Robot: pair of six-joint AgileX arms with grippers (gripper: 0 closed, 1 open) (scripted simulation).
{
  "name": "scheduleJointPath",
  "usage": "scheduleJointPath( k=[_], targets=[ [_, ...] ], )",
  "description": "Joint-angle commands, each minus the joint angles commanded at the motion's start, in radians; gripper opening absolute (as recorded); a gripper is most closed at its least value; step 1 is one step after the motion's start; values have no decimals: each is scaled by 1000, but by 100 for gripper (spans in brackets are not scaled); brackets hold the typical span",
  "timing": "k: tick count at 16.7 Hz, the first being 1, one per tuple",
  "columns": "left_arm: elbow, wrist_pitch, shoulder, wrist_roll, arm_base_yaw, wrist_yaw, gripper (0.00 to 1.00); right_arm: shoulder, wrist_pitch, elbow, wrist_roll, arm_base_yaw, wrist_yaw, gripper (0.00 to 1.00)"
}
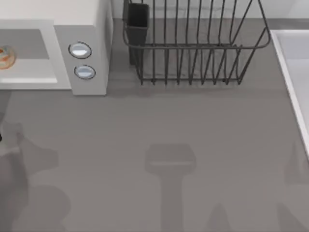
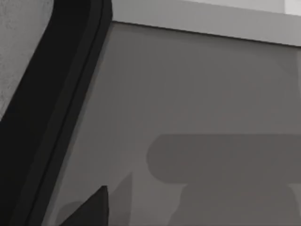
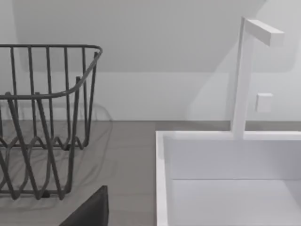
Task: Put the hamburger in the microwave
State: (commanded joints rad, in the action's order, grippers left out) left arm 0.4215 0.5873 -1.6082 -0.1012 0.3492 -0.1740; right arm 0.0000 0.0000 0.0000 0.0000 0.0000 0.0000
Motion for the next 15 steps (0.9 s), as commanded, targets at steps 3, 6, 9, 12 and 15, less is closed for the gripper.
scheduleJointPath(
  k=[3, 6, 9, 12, 15],
  targets=[
    [-3, -114, 54, 2, -4, 9, 100, 0, 0, 0, 0, 0, 0, 100],
    [10, -186, 120, 5, -10, 23, 100, 0, 0, 0, 0, 0, 0, 100],
    [40, -214, 191, 9, -19, 37, 100, 0, 0, 0, 0, 0, 0, 100],
    [71, -213, 243, 11, -28, 48, 100, 0, 0, 0, 0, 0, 0, 100],
    [76, -212, 251, 12, -29, 49, 100, 0, 0, 0, 0, 0, 0, 100]
  ],
)
